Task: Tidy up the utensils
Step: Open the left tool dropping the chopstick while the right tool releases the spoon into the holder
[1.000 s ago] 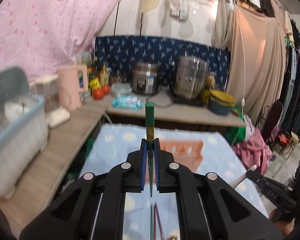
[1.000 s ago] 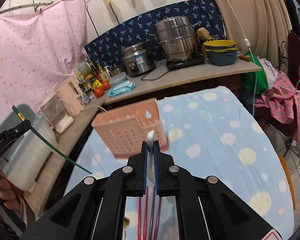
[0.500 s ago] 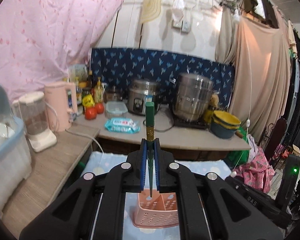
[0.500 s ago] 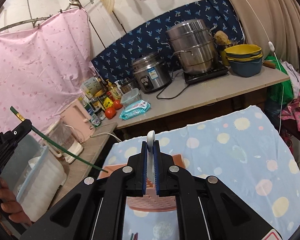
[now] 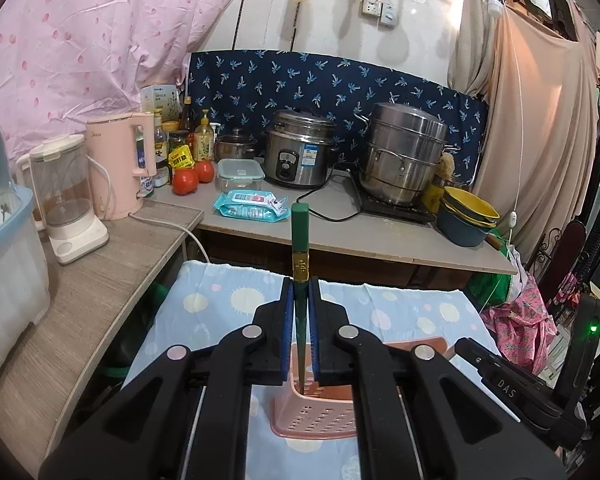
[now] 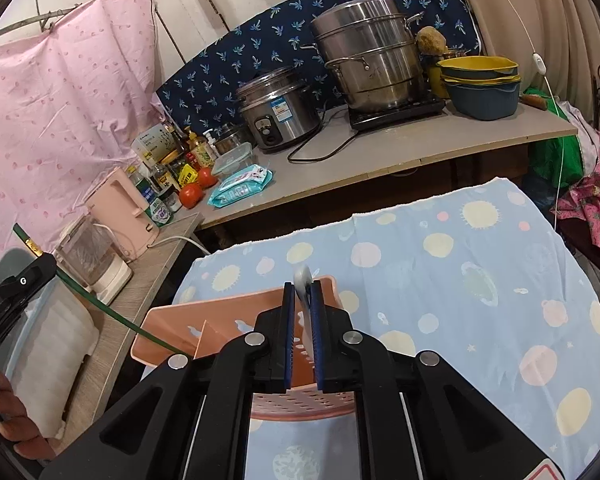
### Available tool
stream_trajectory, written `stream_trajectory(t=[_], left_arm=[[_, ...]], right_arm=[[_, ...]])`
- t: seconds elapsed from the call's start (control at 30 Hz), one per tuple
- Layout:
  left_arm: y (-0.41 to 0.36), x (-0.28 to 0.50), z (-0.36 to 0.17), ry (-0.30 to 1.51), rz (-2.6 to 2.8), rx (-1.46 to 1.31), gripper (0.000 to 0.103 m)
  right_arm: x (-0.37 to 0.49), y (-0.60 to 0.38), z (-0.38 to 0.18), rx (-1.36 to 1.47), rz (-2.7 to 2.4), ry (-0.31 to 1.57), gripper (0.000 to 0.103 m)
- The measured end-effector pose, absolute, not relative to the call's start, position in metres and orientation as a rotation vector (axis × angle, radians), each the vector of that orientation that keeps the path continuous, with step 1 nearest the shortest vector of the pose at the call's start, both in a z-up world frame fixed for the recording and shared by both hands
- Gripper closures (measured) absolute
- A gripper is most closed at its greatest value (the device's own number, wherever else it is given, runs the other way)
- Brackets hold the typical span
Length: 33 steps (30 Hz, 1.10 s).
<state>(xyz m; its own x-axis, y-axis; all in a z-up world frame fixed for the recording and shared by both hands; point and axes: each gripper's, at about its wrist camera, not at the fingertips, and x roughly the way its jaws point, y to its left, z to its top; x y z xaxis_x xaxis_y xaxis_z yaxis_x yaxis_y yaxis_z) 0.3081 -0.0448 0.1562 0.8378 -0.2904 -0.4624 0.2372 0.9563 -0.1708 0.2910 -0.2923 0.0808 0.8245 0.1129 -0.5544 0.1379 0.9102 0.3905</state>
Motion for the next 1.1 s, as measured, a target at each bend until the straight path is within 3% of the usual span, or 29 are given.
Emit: stream_trajectory(t=[0.13,0.17,0.2,0.27,0.3,0.7,1.1], left_arm=[[-0.045,0.303,0.157,0.507,-0.282,-0.115,0.093],[-0.045,0.301,0.158,0.503,-0.275,-0.111,0.085],[-0.044,0.298,0.159,0.497,-0.263,-0.109,0.069],[-0.041,0.291,0.163,0.474,-0.244,-0.113,0.054],[-0.039,0.286,0.165,0.465,-0.235,-0.112,0.051],[-0.016,0.228,0.154,0.494,-0.207,-0.098,0.047],[0.009,0.145,0.057,0.690,-0.209,-0.077,0.047]], right_arm=[[0.284,-0.291,0.088,0.412,-0.029,0.582,0.091],[0.281,-0.291,0.090,0.408,-0.032,0.577,0.090],[0.278,-0.291,0.091,0.405,-0.034,0.574,0.087],[0.270,-0.292,0.094,0.407,-0.038,0.566,0.081],[0.267,-0.292,0.096,0.412,-0.037,0.562,0.078],[0.187,-0.274,0.097,0.367,-0.060,0.547,0.061],[0.075,-0.254,0.032,0.322,-0.126,0.672,0.058]])
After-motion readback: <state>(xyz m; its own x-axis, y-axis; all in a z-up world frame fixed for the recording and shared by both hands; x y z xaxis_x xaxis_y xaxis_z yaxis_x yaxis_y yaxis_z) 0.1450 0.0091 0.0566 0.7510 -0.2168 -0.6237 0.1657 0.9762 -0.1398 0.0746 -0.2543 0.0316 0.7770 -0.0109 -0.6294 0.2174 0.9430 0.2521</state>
